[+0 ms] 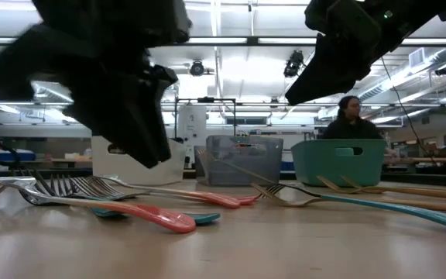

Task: Sort silverware by color (type)
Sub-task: Put the orange fork into the white bin

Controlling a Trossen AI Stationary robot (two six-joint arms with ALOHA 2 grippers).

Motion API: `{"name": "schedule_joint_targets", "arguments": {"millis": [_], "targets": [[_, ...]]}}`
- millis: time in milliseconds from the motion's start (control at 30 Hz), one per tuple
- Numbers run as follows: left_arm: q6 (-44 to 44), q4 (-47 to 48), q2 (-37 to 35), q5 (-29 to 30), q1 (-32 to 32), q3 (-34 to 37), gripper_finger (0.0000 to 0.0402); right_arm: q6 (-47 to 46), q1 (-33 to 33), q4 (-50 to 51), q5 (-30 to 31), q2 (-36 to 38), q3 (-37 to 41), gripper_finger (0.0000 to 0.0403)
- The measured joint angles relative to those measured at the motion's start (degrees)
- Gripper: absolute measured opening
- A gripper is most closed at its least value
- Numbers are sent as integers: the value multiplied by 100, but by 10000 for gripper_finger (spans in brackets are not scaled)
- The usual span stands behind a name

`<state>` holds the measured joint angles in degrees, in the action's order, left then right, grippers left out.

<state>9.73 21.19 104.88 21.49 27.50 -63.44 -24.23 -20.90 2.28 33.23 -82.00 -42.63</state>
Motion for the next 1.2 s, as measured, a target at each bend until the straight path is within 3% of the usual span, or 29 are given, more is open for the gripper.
{"name": "schedule_joint_targets", "arguments": {"millis": [233,500,967,1200], "targets": [[-335,-163,453,-136,-131,0,123,0,-1,-4,0,0,0,160],[-354,-177,486,-78,-124,-4,119,0,-1,-3,9,0,0,160],[-354,-168,486,-110,-111,-2,50,0,-1,-2,15,-2,-2,160],[-354,-162,485,-82,-102,0,34,0,0,-2,15,-2,-2,160]]}}
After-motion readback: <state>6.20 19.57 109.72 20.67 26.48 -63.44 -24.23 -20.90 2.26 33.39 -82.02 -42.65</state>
